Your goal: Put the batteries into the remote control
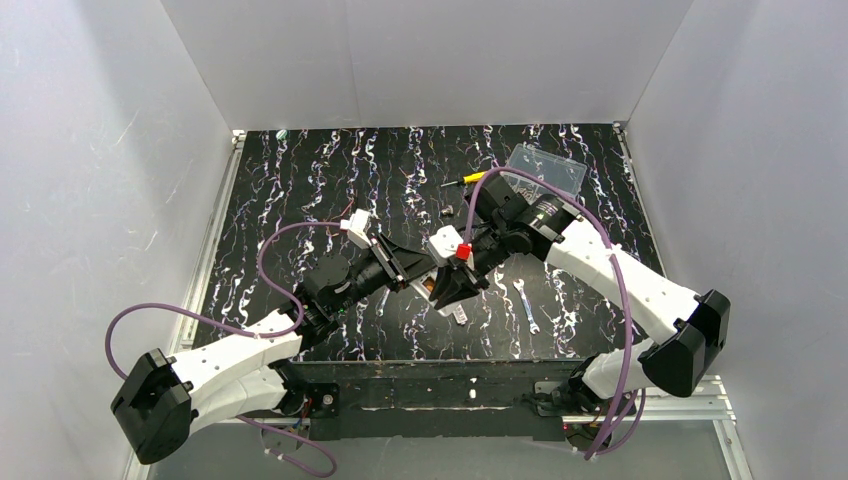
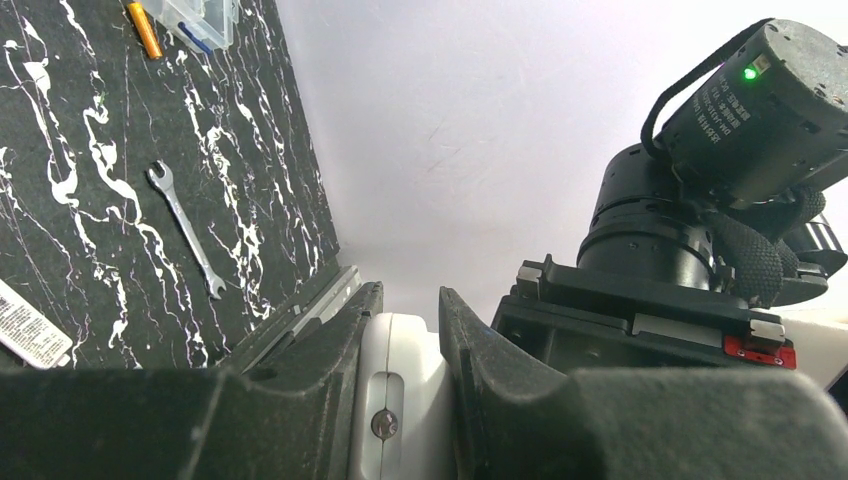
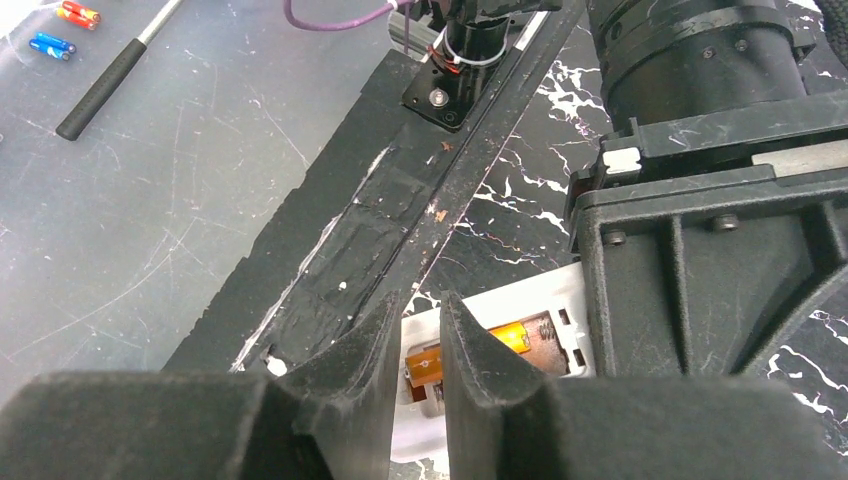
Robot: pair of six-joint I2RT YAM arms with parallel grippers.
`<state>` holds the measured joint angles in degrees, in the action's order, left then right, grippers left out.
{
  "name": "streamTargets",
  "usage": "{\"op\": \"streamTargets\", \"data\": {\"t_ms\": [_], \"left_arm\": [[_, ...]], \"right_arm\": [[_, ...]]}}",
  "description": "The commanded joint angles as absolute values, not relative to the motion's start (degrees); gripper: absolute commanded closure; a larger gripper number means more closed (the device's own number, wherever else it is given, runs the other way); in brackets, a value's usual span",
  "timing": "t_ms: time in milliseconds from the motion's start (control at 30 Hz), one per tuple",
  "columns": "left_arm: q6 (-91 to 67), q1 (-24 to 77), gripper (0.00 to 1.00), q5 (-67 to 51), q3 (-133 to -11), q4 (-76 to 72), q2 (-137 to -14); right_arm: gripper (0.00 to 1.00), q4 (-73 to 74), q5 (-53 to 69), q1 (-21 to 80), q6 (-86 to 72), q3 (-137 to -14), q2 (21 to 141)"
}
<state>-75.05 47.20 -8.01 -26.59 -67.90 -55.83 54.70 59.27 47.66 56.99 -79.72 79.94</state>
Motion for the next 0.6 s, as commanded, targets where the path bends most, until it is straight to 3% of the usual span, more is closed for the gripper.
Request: {"op": "streamTargets", "data": {"t_ms": [0, 367, 567], "left_arm": [[-76.7, 47.1, 1.00, -7.8, -27.4, -76.5, -54.4], [-76.6, 47.1, 1.00, -7.9, -27.2, -76.7, -54.3], [-76.4, 47.1, 1.00, -8.2, -27.2, -76.5, -54.1]], "right_arm": [[0.72, 54.9, 58.4, 47.6, 56.5, -79.4, 80.3], [0.71, 55.5, 59.2, 47.6, 56.4, -81.0, 79.9], [0.65, 55.6, 62.3, 47.6, 56.1, -82.9, 79.1]]}}
